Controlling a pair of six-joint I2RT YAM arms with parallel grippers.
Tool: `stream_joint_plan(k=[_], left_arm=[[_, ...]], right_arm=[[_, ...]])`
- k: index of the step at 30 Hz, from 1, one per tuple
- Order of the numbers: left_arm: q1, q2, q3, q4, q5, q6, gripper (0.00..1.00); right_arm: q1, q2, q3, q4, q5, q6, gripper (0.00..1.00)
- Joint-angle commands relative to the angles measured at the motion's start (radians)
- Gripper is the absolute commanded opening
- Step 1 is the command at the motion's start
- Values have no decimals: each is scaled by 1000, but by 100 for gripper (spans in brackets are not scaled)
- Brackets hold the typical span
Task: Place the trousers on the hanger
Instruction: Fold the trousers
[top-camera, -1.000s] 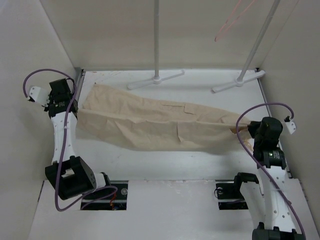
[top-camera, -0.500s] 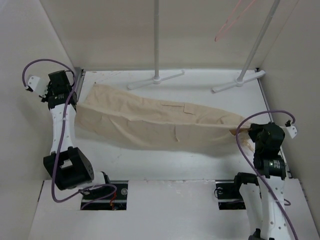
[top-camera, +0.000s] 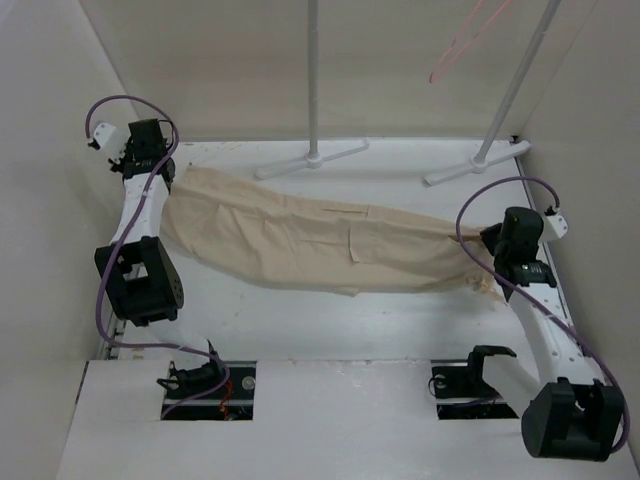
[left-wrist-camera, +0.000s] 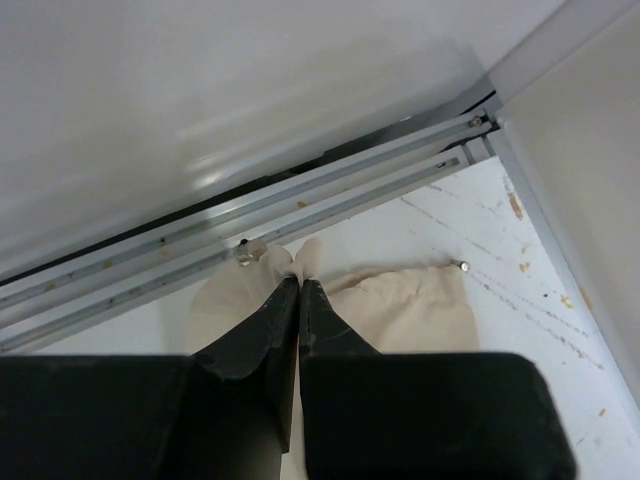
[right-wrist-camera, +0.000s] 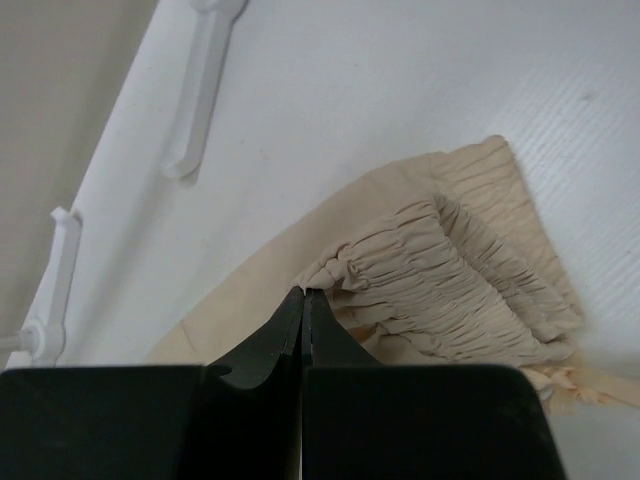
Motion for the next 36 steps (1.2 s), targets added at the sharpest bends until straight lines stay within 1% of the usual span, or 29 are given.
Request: stream_joint_plan(k=[1, 3, 6, 8, 11, 14, 18, 22, 25, 28, 31, 36], left_arm=[[2, -114, -8, 117, -31, 7, 0], [0, -180, -37, 119, -29, -4, 0], [-4, -323, -132, 125, -34, -28, 0], [-4, -427, -201, 114, -37, -37, 0], [29, -571, -304, 77, -40, -54, 0], [52, -676, -379, 45, -41, -71, 0], [68, -746, -381, -3, -52, -71, 0], [74, -789, -397, -15, -86, -54, 0], [71, -786, -450, 5, -101, -50, 1], [68, -693, -464, 42, -95, -50, 1], [57, -583, -422, 65, -83, -51, 1], [31, -386, -271, 86, -74, -40, 1]], right_arm=[[21, -68, 80, 107, 45, -34, 0], [20, -136, 89, 83, 32, -58, 0], [18, -251, 82, 18, 20, -65, 0], [21, -347, 49, -39, 12, -57, 0], [7, -490, -9, -143, -17, -39, 0], [-26, -611, -47, -233, -38, -36, 0], [-29, -691, -30, -312, -5, -42, 0], [-11, -739, -27, -330, -35, -42, 0], [0, -757, -61, -369, -45, -46, 0], [12, -728, -103, -359, -43, -23, 0], [14, -635, -133, -282, -43, 10, 0], [-48, -454, -144, -103, -60, 33, 0]])
